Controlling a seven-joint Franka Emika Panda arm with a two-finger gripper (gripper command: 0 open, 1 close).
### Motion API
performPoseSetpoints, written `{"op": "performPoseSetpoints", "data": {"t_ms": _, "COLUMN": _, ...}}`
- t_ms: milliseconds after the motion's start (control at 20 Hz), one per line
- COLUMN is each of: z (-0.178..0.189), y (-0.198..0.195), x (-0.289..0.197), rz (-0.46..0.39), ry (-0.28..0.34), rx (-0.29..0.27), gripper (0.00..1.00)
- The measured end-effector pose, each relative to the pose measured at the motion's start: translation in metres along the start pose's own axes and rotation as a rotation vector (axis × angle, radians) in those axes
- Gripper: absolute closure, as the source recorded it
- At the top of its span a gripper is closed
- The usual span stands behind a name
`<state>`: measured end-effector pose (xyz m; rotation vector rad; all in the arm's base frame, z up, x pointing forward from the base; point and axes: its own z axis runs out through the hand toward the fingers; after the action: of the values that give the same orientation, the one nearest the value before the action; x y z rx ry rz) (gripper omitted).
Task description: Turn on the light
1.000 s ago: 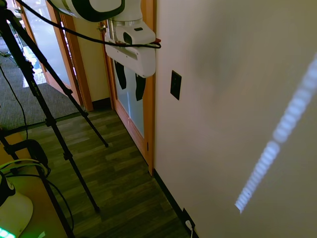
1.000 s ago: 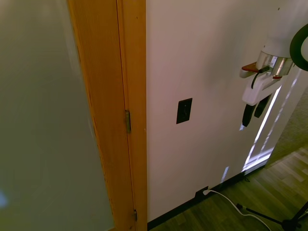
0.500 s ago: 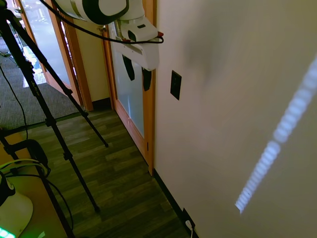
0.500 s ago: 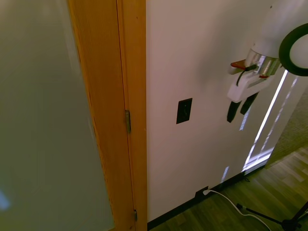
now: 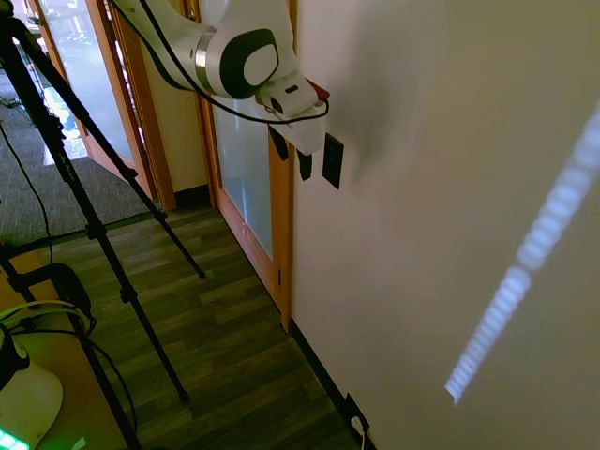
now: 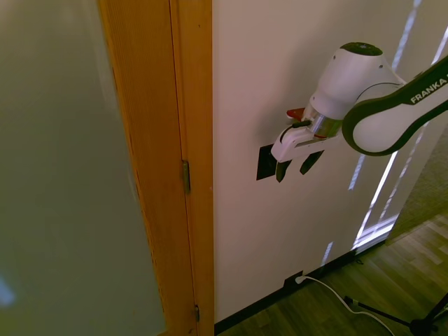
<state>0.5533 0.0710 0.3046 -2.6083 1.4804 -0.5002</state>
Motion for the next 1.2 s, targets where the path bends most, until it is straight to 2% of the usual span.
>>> {"op": "performPoseSetpoints", "data": {"t_ms": 150, "z": 0.008, "y": -0.018, "x": -0.001, "rz": 0.043, "ry": 0.086, "rx": 0.002, "gripper": 0.00}}
{"op": "performPoseSetpoints", "data": {"t_ms": 350, "z": 0.027, "y": -0.045, "x": -0.020, "rz": 0.056, "ry": 0.115, "rx": 0.016, "gripper": 0.00}}
{"op": "performPoseSetpoints", "data": {"t_ms": 400, "z": 0.032, "y": -0.047, "x": -0.020, "rz": 0.061, "ry": 0.120, "rx": 0.019, "gripper": 1.00}}
{"op": "performPoseSetpoints", "data": {"t_ms": 750, "z": 0.049, "y": -0.050, "x": -0.001, "rz": 0.106, "ry": 0.166, "rx": 0.047, "gripper": 1.00}}
{"op": "performPoseSetpoints", "data": {"t_ms": 1200, "z": 0.047, "y": -0.052, "x": -0.004, "rz": 0.123, "ry": 0.175, "rx": 0.075, "gripper": 1.00}}
